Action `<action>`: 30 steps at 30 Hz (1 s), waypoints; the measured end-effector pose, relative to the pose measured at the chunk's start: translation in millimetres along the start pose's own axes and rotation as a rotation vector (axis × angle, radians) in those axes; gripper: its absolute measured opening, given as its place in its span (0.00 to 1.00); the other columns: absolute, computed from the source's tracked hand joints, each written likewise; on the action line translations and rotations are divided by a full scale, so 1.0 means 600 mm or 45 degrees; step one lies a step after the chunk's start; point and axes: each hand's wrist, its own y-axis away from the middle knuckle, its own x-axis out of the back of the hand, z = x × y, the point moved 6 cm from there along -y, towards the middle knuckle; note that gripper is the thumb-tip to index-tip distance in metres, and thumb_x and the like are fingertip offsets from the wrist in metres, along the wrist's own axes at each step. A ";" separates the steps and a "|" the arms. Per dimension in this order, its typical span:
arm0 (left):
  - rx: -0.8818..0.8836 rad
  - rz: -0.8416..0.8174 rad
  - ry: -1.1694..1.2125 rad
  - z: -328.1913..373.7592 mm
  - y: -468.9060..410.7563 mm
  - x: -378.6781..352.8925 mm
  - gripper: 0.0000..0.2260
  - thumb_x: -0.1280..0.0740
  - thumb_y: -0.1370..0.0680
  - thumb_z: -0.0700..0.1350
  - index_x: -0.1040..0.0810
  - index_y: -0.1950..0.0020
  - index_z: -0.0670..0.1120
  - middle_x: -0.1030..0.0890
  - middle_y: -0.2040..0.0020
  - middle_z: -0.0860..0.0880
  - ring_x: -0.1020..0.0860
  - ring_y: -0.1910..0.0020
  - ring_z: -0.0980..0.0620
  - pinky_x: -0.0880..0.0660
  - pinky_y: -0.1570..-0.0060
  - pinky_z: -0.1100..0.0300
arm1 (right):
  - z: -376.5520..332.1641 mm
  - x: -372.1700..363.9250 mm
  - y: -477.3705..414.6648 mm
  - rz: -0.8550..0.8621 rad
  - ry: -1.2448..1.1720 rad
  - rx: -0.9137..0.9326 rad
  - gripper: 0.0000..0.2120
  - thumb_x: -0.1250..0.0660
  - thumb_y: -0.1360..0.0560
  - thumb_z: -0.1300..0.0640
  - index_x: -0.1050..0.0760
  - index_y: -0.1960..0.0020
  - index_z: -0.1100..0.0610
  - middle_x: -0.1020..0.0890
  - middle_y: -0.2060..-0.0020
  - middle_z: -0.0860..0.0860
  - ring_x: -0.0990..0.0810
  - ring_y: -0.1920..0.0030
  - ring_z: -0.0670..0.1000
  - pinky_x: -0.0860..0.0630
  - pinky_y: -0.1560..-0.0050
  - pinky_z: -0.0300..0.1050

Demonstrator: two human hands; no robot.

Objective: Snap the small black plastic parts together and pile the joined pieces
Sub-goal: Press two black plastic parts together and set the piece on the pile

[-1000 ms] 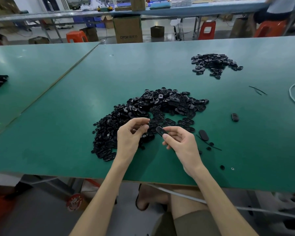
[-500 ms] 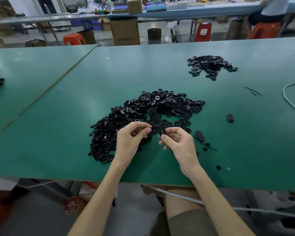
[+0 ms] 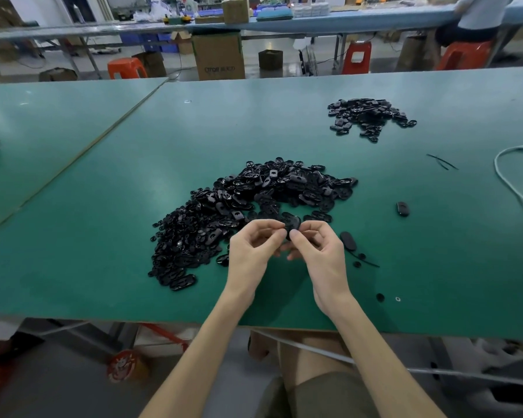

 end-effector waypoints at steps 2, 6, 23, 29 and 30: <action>-0.009 0.012 0.022 -0.002 0.002 -0.001 0.04 0.25 0.23 0.37 0.15 0.48 0.43 0.13 0.57 0.46 0.16 0.59 0.54 0.22 0.59 0.65 | 0.002 0.003 -0.001 0.022 0.006 -0.003 0.05 0.28 0.21 0.63 0.23 0.48 0.61 0.15 0.57 0.62 0.16 0.63 0.56 0.19 0.58 0.44; -0.054 -0.006 0.028 0.003 0.003 0.001 0.05 0.25 0.23 0.37 0.15 0.50 0.45 0.14 0.58 0.47 0.18 0.62 0.55 0.23 0.60 0.65 | 0.000 0.002 -0.002 0.007 0.005 0.002 0.04 0.26 0.23 0.64 0.22 0.50 0.60 0.15 0.56 0.60 0.17 0.63 0.52 0.20 0.59 0.41; -0.100 0.050 -0.078 0.006 0.008 0.005 0.05 0.25 0.23 0.39 0.15 0.51 0.49 0.14 0.58 0.48 0.21 0.65 0.55 0.24 0.61 0.64 | -0.009 -0.006 0.004 -0.046 0.047 0.050 0.05 0.29 0.21 0.66 0.20 0.50 0.57 0.15 0.55 0.50 0.17 0.53 0.50 0.19 0.52 0.43; -0.125 0.028 -0.116 0.006 0.008 0.004 0.05 0.25 0.22 0.40 0.15 0.51 0.50 0.15 0.58 0.49 0.22 0.65 0.54 0.22 0.59 0.61 | -0.016 -0.008 0.008 -0.042 0.027 0.104 0.04 0.29 0.19 0.57 0.20 0.49 0.57 0.13 0.57 0.51 0.14 0.54 0.50 0.19 0.56 0.40; -0.124 0.025 -0.121 0.005 0.008 0.004 0.05 0.25 0.22 0.40 0.15 0.50 0.50 0.15 0.58 0.49 0.22 0.65 0.54 0.22 0.59 0.62 | -0.016 -0.007 0.008 -0.039 0.030 0.107 0.04 0.29 0.18 0.57 0.20 0.50 0.57 0.14 0.57 0.51 0.14 0.54 0.50 0.19 0.56 0.41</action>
